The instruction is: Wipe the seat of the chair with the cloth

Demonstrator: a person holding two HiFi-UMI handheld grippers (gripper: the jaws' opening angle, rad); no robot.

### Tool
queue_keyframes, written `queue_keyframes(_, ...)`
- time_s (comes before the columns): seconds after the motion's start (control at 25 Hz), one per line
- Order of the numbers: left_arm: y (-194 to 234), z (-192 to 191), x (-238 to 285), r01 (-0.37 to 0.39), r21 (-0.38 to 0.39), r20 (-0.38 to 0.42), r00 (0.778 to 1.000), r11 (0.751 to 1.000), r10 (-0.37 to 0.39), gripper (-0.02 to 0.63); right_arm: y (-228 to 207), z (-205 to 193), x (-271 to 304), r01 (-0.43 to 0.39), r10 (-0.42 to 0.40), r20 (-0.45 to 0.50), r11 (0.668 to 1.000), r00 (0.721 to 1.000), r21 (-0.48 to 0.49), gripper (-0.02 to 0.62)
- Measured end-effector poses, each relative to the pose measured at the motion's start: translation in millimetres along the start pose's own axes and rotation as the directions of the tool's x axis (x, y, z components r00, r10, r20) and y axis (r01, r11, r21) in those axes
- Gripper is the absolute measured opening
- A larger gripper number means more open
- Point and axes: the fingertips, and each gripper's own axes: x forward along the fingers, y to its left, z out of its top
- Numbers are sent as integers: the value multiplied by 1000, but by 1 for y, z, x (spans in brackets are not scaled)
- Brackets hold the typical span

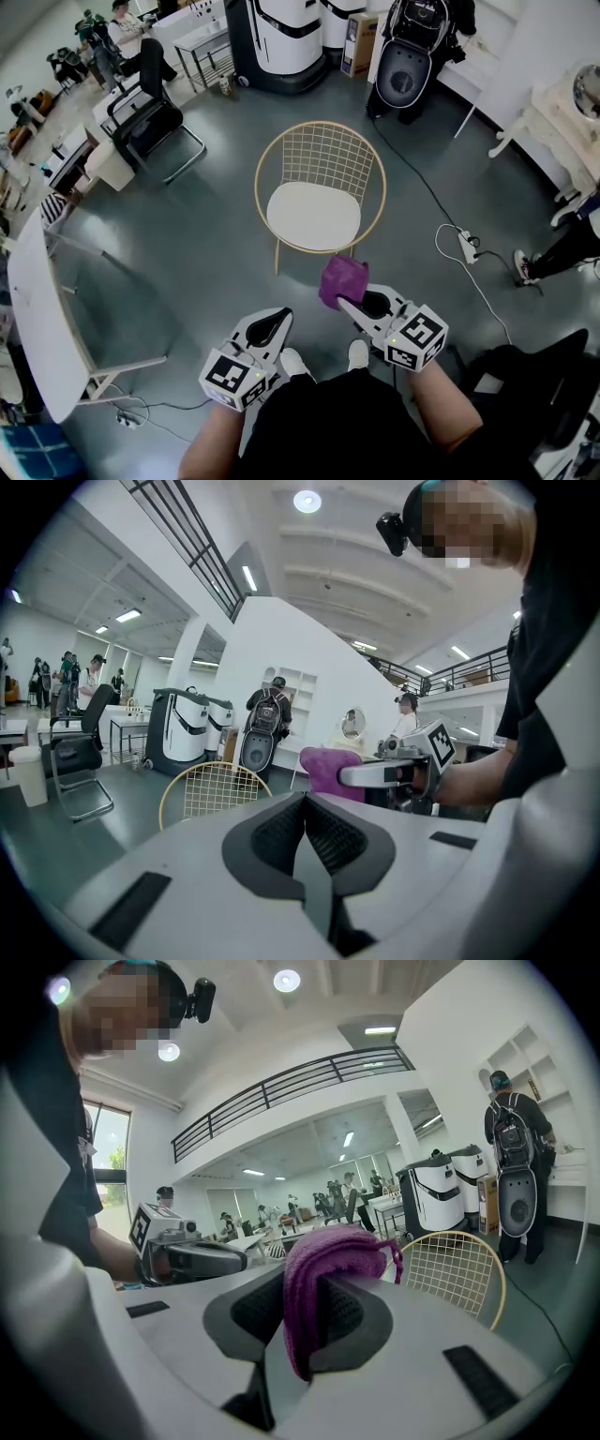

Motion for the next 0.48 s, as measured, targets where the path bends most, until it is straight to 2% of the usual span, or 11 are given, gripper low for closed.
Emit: queue_keyframes(0.48, 40, -7, -41, 49, 7, 10, 999, 999, -49, 17, 34, 0, 48, 48, -48, 1, 999, 999, 0, 71)
